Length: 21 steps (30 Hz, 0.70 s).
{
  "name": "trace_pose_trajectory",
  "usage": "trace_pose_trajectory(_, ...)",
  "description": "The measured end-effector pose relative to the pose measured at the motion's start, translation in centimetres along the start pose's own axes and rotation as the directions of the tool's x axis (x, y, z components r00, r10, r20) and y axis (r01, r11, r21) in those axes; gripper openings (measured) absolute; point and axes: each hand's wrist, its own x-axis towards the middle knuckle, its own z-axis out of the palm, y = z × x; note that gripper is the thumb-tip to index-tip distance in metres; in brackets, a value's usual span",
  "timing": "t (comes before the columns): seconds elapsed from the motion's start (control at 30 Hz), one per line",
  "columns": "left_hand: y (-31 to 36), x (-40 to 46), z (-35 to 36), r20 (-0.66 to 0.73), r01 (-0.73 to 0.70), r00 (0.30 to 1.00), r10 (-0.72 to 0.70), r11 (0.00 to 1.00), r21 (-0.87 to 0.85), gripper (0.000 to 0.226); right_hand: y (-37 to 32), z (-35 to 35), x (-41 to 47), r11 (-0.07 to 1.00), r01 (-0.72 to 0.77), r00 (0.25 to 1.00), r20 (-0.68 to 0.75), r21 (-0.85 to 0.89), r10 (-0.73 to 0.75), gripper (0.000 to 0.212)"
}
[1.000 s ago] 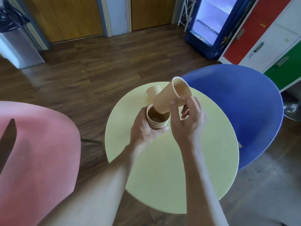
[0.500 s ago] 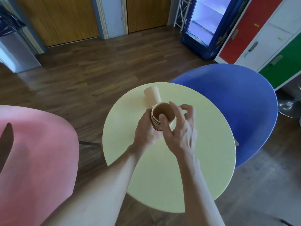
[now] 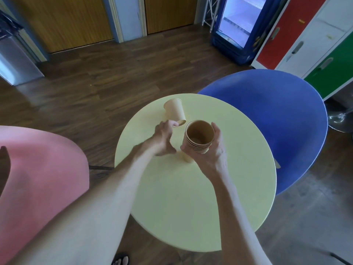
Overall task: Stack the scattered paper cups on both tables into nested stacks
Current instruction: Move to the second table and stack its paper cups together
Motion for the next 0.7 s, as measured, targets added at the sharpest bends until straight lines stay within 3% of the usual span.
trace_pose_trajectory(0.07,0.0,0.8,-1.0,-0.178,0.042,0.982,-0.068,0.988,-0.149,0.067,0.4,0.5,0.4,1.0,0.012,0.999,-0.035,-0.008,-0.012,0.104)
trace_pose_trajectory(0.13,0.9,1.7,-1.5,-0.334,0.118,0.909,-0.25,0.922,-0.368,0.053,0.7,0.8,0.7,1.0,0.014,0.997,-0.07,0.006,-0.014,0.094)
trace_pose_trajectory(0.2,2.1,2.8,-1.7,-0.311,0.208,0.842,-0.442,0.796,-0.568,0.053,0.9,0.9,1.0,1.0,0.015,0.994,-0.108,0.025,-0.013,0.086)
trace_pose_trajectory(0.27,3.1,3.8,-1.8,-0.216,0.306,0.796,-0.565,0.684,-0.662,0.064,1.0,1.1,1.2,0.999,0.018,0.989,-0.145,0.039,-0.012,0.084)
trace_pose_trajectory(0.4,3.9,5.6,-1.5,-0.148,0.389,0.756,-0.637,0.62,-0.681,0.078,1.2,1.5,2.1,0.998,0.027,0.984,-0.18,0.056,-0.017,0.084)
trace_pose_trajectory(0.6,2.9,7.4,-0.7,-0.136,0.425,0.777,-0.615,0.671,-0.607,0.089,1.6,1.8,3.1,0.997,0.026,0.978,-0.207,0.066,-0.012,0.087)
trace_pose_trajectory(0.7,2.1,8.3,0.1,-0.143,0.385,0.781,-0.607,0.65,-0.655,0.092,1.9,2.0,3.3,0.997,0.031,0.979,-0.203,0.071,-0.016,0.086)
